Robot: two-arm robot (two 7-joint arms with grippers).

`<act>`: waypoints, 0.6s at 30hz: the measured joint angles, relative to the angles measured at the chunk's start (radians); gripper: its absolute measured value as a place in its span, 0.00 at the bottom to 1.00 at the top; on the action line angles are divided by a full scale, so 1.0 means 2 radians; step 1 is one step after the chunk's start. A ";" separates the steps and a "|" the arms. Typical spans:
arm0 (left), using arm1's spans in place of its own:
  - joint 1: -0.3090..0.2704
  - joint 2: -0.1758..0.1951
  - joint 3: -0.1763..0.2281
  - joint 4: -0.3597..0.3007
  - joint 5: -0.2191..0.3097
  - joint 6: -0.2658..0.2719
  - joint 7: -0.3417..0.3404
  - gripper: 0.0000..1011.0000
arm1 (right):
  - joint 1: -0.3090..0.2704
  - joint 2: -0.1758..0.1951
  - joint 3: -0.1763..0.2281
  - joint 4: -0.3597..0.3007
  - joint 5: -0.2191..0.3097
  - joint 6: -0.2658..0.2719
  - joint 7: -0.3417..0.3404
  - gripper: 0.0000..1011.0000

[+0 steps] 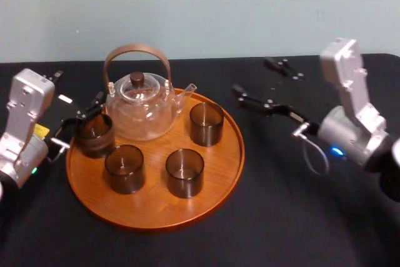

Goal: Pick up the glass from the table and place it on the tray.

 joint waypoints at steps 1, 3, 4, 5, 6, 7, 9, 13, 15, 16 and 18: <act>0.000 0.000 0.000 0.000 0.000 0.000 0.000 0.99 | -0.005 0.002 0.003 -0.004 0.001 0.000 -0.002 0.99; 0.000 0.000 0.000 0.000 0.000 0.000 0.000 0.99 | -0.021 0.010 0.016 -0.019 0.003 0.000 -0.008 0.99; 0.000 0.000 0.000 0.000 0.000 0.000 0.000 0.99 | -0.033 0.014 0.025 -0.027 0.005 -0.001 -0.012 0.99; 0.000 0.000 0.000 0.000 0.000 0.000 0.000 0.99 | -0.038 0.016 0.030 -0.030 0.006 -0.002 -0.014 0.99; 0.000 0.000 0.000 0.000 0.000 0.000 0.000 0.99 | -0.048 0.019 0.038 -0.036 0.008 -0.003 -0.017 0.99; 0.000 0.000 0.000 0.000 0.000 0.000 0.000 0.99 | -0.053 0.020 0.043 -0.039 0.008 -0.003 -0.019 0.99; 0.000 0.000 0.000 0.000 0.000 0.000 0.000 0.99 | -0.066 0.023 0.055 -0.044 0.011 -0.006 -0.024 0.99; 0.000 0.000 0.000 0.000 0.000 0.000 0.000 0.99 | -0.084 0.025 0.074 -0.049 0.012 -0.008 -0.033 0.99; 0.000 0.000 0.000 0.000 0.000 0.000 0.000 0.99 | -0.090 0.026 0.081 -0.049 0.012 -0.009 -0.036 0.99; 0.000 0.000 0.000 0.000 0.000 0.000 0.000 0.99 | -0.092 0.026 0.084 -0.049 0.011 -0.009 -0.038 0.99; 0.000 0.000 0.000 0.000 0.000 0.000 0.000 0.99 | -0.099 0.026 0.093 -0.047 0.009 -0.010 -0.043 0.99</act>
